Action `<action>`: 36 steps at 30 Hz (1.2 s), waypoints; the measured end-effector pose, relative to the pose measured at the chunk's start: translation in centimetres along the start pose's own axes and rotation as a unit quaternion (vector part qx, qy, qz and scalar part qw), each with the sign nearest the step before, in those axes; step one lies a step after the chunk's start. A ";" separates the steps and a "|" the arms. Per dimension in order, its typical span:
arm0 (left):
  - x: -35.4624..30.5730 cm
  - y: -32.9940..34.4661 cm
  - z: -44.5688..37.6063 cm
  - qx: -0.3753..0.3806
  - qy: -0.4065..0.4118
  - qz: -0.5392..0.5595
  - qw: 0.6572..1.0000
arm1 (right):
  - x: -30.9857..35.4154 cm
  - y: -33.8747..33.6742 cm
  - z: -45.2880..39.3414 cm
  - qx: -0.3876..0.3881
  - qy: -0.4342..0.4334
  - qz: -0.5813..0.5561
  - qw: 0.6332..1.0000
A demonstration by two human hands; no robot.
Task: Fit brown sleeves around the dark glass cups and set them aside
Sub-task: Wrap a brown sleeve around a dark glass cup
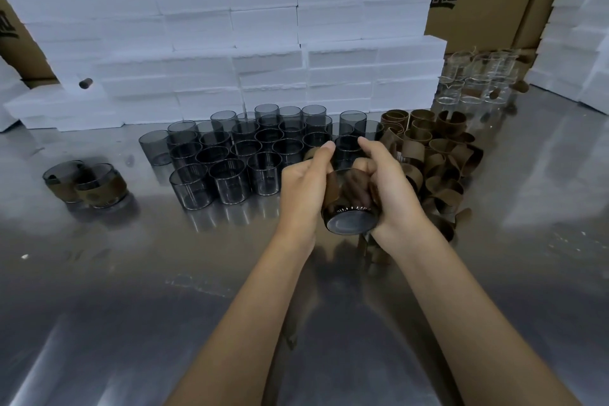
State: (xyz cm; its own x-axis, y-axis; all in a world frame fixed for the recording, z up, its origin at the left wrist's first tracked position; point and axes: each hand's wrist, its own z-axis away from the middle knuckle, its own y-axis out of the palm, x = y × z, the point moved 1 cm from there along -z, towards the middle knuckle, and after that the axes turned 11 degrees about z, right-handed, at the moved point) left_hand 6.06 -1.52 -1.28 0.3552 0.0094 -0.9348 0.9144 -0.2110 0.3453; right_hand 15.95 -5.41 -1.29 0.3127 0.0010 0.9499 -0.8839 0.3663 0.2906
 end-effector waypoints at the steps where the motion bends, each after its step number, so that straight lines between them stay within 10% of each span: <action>1: -0.1 -0.1 -0.1 0.006 0.007 0.004 1.000 | 0.1 -0.1 0.0 0.007 -0.008 -0.014 1.000; 26: 0.6 0.4 0.3 0.049 0.088 -0.008 0.995 | 0.8 -0.2 0.7 -0.070 -0.129 0.032 0.989; 36: -0.7 0.0 0.7 0.041 0.228 -0.040 0.972 | 0.1 0.2 0.4 0.120 0.020 0.034 0.992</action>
State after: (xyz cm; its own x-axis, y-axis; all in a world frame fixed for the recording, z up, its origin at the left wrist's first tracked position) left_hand 5.64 -2.21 -0.69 0.3488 0.4574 -0.8180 0.9312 -0.2678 0.2474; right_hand 15.68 -5.70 -1.09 0.2584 0.0569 0.9644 -0.9593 0.1329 0.2492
